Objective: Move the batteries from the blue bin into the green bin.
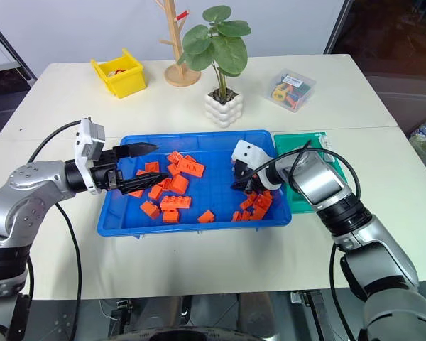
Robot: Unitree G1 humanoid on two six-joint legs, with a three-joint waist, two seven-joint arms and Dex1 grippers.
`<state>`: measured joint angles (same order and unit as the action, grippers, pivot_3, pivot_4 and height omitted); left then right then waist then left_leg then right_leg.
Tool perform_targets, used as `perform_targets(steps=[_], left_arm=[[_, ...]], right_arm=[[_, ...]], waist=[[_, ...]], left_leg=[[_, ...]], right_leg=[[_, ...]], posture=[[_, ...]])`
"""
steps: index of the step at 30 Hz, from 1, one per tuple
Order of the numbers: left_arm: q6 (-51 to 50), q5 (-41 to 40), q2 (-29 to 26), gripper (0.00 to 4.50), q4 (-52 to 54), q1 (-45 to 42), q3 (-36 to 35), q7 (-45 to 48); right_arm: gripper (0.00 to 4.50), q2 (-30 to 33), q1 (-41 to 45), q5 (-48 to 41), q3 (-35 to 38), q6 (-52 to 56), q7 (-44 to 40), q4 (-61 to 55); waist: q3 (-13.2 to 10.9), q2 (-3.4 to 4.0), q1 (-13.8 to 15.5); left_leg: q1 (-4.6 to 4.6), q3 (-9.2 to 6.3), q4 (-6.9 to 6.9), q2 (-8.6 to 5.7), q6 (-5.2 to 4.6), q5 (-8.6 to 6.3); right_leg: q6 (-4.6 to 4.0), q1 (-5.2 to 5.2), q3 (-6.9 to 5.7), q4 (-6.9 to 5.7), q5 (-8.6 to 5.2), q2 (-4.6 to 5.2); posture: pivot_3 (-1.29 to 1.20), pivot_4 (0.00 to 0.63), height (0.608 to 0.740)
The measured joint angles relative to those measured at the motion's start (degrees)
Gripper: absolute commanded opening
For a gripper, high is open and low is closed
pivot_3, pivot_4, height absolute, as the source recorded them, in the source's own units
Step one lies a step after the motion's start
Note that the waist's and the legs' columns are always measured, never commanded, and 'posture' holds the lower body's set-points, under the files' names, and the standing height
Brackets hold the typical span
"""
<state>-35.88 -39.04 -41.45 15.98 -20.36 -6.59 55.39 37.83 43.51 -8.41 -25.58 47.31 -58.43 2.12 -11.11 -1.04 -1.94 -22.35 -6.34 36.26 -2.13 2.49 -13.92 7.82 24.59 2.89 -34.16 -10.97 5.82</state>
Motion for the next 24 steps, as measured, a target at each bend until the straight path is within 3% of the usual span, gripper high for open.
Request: perform_targets(steps=[8,12,15,24], left_arm=[[0.23,-0.23,0.34,4.5,0.01,0.05,-0.06,-0.71],[0.28,-0.22,0.4,4.5,0.01,0.05,-0.06,-0.77],[0.29,-0.21,0.42,4.5,0.0,0.05,-0.06,-0.76],[0.38,-0.09,0.32,4.5,-0.07,0.0,-0.02,-0.33]], right_arm=[[0.02,-0.83,0.38,0.88,-0.24,-0.24,0.15,1.05],[1.31,-1.06,1.62,1.85,-0.09,-1.59,1.25,2.5],[2.85,1.8,3.41,4.96,-0.35,-6.53,0.53,2.81],[2.85,9.76,6.97,13.92,-1.26,-29.74,-7.35,2.84]], waist=[[0.0,0.0,-0.06],[0.0,0.0,-0.15],[-0.01,0.02,-0.14],[-0.01,0.02,-0.63]], left_leg=[[0.0,0.0,0.0,0.0,0.0,0.0],[-0.01,0.0,-0.01,0.0,0.0,0.0],[-0.02,0.0,-0.02,-0.01,0.0,0.0],[0.0,0.02,-0.04,0.01,0.0,0.0]], right_leg=[[0.0,0.0,0.0,0.0,0.0,0.0],[0.0,0.0,0.0,0.0,0.0,0.0],[0.0,0.02,0.0,0.01,0.0,0.0],[0.01,0.04,0.0,0.0,0.0,0.0]], posture=[[0.0,0.15,0.74],[0.0,0.15,0.74],[0.0,0.15,0.74],[0.0,0.15,0.74]])
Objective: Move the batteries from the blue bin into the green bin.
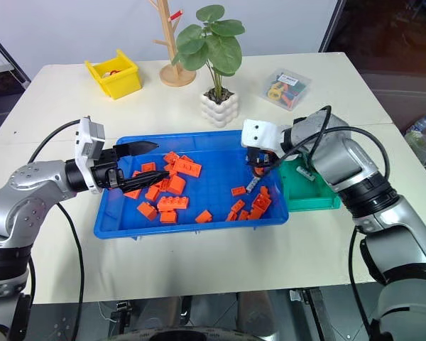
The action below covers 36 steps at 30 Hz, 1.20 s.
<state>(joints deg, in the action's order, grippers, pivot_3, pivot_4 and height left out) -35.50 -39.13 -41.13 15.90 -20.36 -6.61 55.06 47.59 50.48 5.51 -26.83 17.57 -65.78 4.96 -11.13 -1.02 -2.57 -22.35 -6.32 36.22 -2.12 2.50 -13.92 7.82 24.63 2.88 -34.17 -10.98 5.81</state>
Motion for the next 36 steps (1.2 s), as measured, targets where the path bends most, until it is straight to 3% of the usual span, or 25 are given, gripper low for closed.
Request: perform_targets(steps=[6,12,36], left_arm=[[0.01,0.05,0.0,4.5,-0.03,0.01,0.0,0.01],[0.0,0.0,0.02,4.5,-0.02,0.13,0.0,-0.09],[-0.43,-1.65,0.7,4.5,1.74,2.13,-1.53,-2.89]], right_arm=[[2.85,2.33,-1.54,0.39,0.07,-14.72,-7.87,0.04],[2.85,2.64,-2.51,0.84,0.07,-21.76,-12.09,0.04],[2.85,-4.78,3.93,11.59,-2.28,-43.15,-14.97,19.22]], waist=[[0.0,0.0,0.03],[0.0,0.0,0.03],[0.09,-0.16,0.11]], left_leg=[[0.0,0.0,0.0,0.0,0.0,0.0],[0.01,-0.01,0.0,0.01,0.0,0.0],[0.5,-0.01,0.02,0.0,0.03,0.02]], right_leg=[[0.0,0.0,0.0,0.0,0.0,0.0],[0.0,0.0,0.0,-0.01,0.0,0.0],[-0.02,-0.56,0.0,0.02,-0.01,0.0]], posture=[[0.0,0.15,0.74],[0.0,0.15,0.74],[0.0,0.15,0.74]])
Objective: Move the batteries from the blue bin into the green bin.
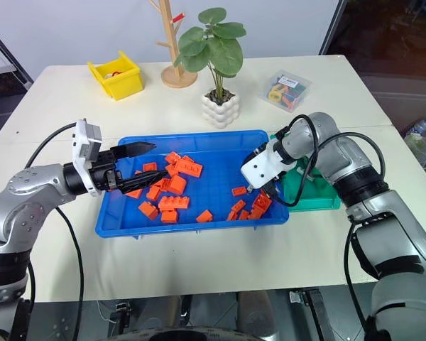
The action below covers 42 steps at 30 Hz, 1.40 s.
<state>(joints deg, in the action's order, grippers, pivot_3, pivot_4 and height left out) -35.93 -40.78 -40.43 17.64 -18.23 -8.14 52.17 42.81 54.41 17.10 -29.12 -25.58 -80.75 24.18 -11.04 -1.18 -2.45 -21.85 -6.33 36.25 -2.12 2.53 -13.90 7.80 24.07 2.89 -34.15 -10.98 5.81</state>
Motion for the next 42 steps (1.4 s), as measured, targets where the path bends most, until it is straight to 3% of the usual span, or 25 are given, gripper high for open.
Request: perform_targets(steps=[4,25,28,32,42], left_arm=[[-0.02,-0.28,0.02,4.5,0.12,0.13,-0.14,-0.55],[-0.19,-2.48,1.17,4.5,2.9,2.04,-1.68,-4.89],[-0.2,-2.56,1.16,4.5,2.9,2.04,-1.79,-5.02],[-0.2,-2.71,1.16,4.5,2.9,2.03,-1.81,-5.16],[-0.16,-2.71,1.17,4.5,2.88,1.56,-1.81,-5.93]], right_arm=[[2.85,-0.8,0.63,0.14,-0.17,-0.99,-1.09,1.77],[2.85,-5.92,8.48,5.97,-5.66,-10.12,-2.91,15.6],[2.03,-5.96,8.74,6.36,-6.12,-10.42,-3.41,16.71],[0.07,-5.92,7.95,6.31,-6.23,-10.22,-4.41,17.78],[0.05,-6.22,7.45,6.12,-5.2,-8.56,-4.47,17.5]], waist=[[0.0,0.0,-0.01],[0.01,-0.03,0.02],[0.03,-0.06,0.13],[0.03,-0.06,0.05],[0.03,-0.06,-0.08]], left_leg=[[0.43,0.0,-0.06,0.0,0.0,-0.01],[0.52,-0.03,-0.02,-0.02,0.01,0.0],[0.52,-0.04,-0.01,-0.03,0.03,0.0],[0.52,-0.04,-0.03,-0.02,0.03,0.01],[0.55,-0.05,-0.06,-0.02,0.03,0.01]], right_leg=[[-0.14,-0.44,0.0,0.09,-0.1,0.0],[-0.16,-0.57,0.0,0.09,-0.11,0.02],[-0.16,-0.6,0.0,0.11,-0.12,0.02],[-0.17,-0.57,0.0,0.08,-0.12,0.02],[-0.17,-0.57,0.0,0.08,-0.12,0.01]], posture=[[0.0,0.15,0.74],[0.0,0.15,0.74],[0.0,0.15,0.74],[0.0,0.15,0.74],[0.0,0.15,0.74]])
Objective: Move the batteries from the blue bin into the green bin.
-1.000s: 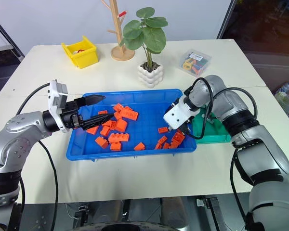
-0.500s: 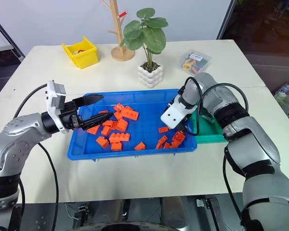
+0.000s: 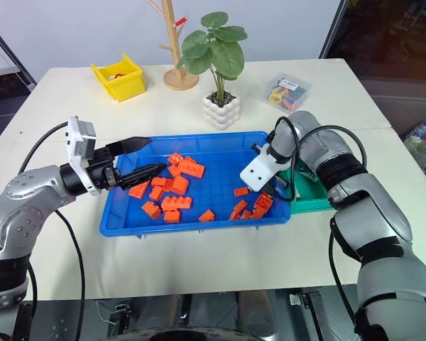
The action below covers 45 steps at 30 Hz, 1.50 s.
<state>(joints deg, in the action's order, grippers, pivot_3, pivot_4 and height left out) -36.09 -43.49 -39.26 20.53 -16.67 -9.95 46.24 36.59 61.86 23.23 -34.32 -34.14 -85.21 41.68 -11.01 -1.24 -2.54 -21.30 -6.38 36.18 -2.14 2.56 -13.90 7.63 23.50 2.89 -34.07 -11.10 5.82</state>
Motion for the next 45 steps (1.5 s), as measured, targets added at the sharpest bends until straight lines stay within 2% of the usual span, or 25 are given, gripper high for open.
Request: perform_targets(steps=[8,14,17,21,27,29,34,41,45], left_arm=[[0.12,-0.06,0.64,4.5,-0.4,-0.34,0.01,0.1],[0.58,-0.18,2.29,4.5,-3.78,-4.73,0.36,2.37],[1.26,0.52,2.95,4.5,-7.0,-7.41,1.41,4.07],[2.37,1.68,4.61,4.5,-11.09,-10.81,2.59,6.0],[4.3,3.71,7.32,4.5,-17.38,-16.22,5.29,9.1],[4.41,4.31,7.38,4.5,-18.4,-16.68,5.76,9.83],[6.09,6.93,9.01,4.5,-22.52,-21.03,9.28,13.65],[9.26,11.11,10.69,4.5,-27.19,-22.47,11.39,14.98],[10.15,12.13,10.82,4.5,-27.65,-22.57,11.37,15.13]], right_arm=[[0.05,-0.98,0.51,-3.55,2.03,6.21,-1.39,-2.47],[0.05,-1.54,9.91,-11.78,12.15,22.17,-1.29,-6.2],[0.05,1.34,11.81,-15.6,16.84,30.95,-1.79,-8.86],[0.05,7.25,10.87,-16.34,20.88,37.77,0.72,-8.78],[0.05,14.63,2.41,-17.03,26.57,52.07,7.98,-11.87],[0.05,15.22,0.78,-17.5,27.31,54.74,8.71,-13.14],[0.05,17.12,-11.03,-23.6,34.16,69.65,11.83,-28.96],[0.05,17.66,-24.94,-29.68,39.9,82.16,17.35,-43.59],[1.99,17.65,-30.79,-30.79,40.51,81.65,21.29,-45.27]], waist=[[-0.14,0.19,-0.1],[-0.2,0.24,-0.01],[-0.19,0.22,0.47],[-0.19,0.22,1.03],[-0.2,0.23,1.27],[-0.22,0.26,0.91],[-0.21,0.26,0.47],[-0.21,0.27,0.1],[-0.21,0.26,0.29]], left_leg=[[-0.13,0.01,-0.02,0.0,0.0,0.0],[-0.35,0.01,-0.2,0.01,0.09,0.05],[-0.52,-0.04,-0.17,0.0,0.08,0.05],[-1.04,0.01,0.0,-0.04,0.1,0.06],[-1.07,0.04,-0.03,-0.03,0.1,0.06],[-1.07,0.08,-0.04,-0.02,0.09,0.06],[-1.09,0.06,0.01,-0.02,0.09,0.06],[-1.08,0.05,0.02,-0.02,0.08,0.06],[-1.08,0.06,0.04,-0.02,0.08,0.06]], right_leg=[[0.01,0.21,0.01,-0.05,0.01,0.0],[0.06,0.59,0.01,-0.18,0.05,0.0],[0.06,0.63,-0.05,-0.11,0.04,0.0],[0.08,1.08,-0.03,-0.05,0.07,0.02],[0.07,1.13,-0.03,-0.07,0.06,0.02],[0.08,1.16,-0.01,-0.08,0.06,0.02],[0.09,1.14,-0.01,-0.1,0.07,0.02],[0.09,1.14,-0.01,-0.13,0.07,0.02],[0.1,1.12,-0.01,-0.11,0.07,0.02]], posture=[[0.0,0.15,0.74],[0.0,0.15,0.74],[0.0,0.15,0.74],[0.0,0.15,0.74],[0.0,0.15,0.74],[0.0,0.15,0.74],[0.0,0.15,0.74],[0.0,0.15,0.74],[0.0,0.15,0.74]])
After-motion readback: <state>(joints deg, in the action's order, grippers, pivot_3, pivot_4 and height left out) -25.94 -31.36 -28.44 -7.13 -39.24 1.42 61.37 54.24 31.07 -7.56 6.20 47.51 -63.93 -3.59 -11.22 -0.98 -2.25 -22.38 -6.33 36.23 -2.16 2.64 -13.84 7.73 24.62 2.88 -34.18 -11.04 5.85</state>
